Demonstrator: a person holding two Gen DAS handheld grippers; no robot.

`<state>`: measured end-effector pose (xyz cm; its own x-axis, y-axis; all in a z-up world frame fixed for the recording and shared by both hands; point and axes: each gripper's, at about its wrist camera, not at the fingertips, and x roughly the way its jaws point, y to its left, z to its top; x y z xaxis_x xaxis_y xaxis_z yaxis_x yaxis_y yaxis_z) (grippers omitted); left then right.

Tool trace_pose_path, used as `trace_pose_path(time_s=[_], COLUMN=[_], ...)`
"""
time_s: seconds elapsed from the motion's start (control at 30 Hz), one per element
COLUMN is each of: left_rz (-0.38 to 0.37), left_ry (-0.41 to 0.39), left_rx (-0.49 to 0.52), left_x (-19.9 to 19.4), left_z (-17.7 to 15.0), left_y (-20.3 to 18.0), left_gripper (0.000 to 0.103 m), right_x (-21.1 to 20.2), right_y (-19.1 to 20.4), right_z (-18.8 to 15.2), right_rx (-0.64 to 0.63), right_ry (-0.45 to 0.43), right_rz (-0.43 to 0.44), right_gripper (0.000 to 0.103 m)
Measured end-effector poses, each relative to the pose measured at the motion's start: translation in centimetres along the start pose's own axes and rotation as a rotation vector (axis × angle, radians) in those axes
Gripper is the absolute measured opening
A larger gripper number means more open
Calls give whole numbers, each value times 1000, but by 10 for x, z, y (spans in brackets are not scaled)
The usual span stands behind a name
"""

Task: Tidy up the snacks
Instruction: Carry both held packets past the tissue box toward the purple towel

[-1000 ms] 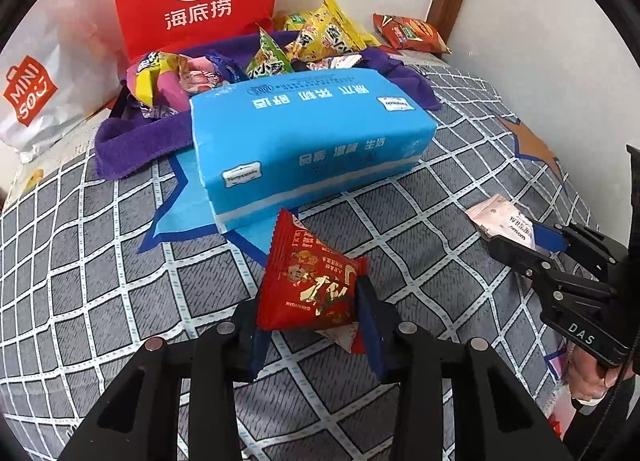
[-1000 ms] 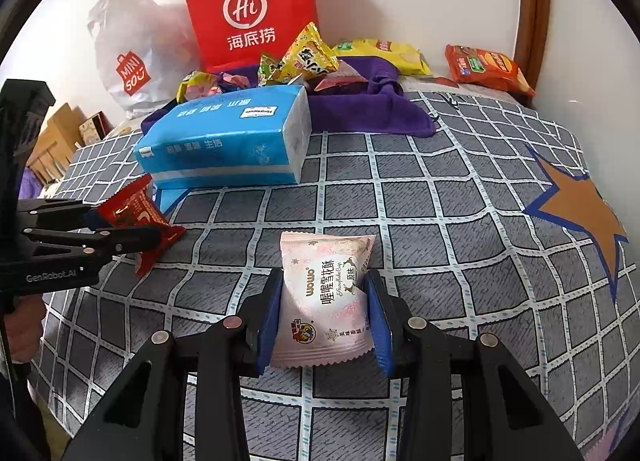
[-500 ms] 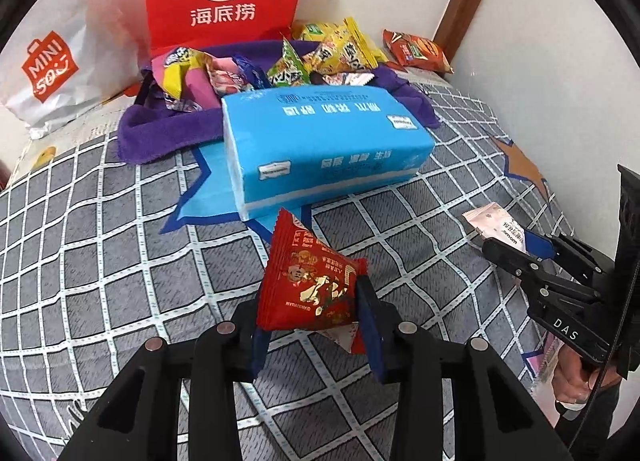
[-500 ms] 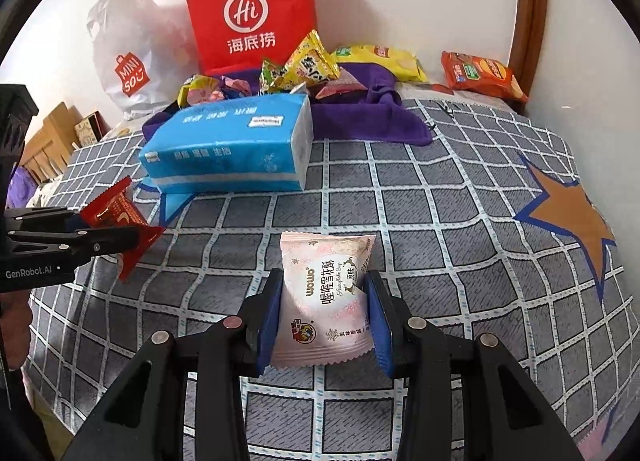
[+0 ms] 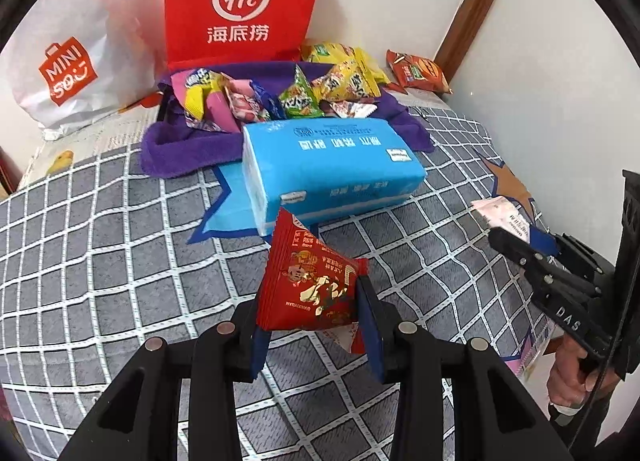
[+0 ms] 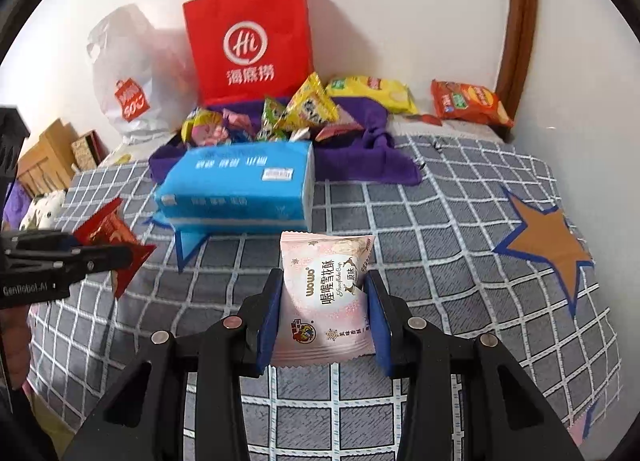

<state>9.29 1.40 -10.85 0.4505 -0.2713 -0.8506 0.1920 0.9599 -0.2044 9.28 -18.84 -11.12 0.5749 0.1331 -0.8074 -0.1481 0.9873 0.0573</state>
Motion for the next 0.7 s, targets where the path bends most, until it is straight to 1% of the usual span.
trace_pose_path(time_s=[0.2,0.37,0.47,0.7], left_rz=[-1,-16,6,23], left_ry=[-28,-44,-53,-86], left_rx=[-5,-13,-11,0], left_x=[-16,-29,-35,-50], left_z=[2,10,16,31], left_y=[3,6,6,5], left_gripper=[37,37,37,37], right_x=[-9,-16,-20,-29], right_y=[3,6,8,10], right_z=[15,24,32,50], right_rx=[22,17,15,20], right_ry=[-11,-28,-40,-70], right_rz=[-13,-15,-19,-12], right_gripper=[40,40,40,40])
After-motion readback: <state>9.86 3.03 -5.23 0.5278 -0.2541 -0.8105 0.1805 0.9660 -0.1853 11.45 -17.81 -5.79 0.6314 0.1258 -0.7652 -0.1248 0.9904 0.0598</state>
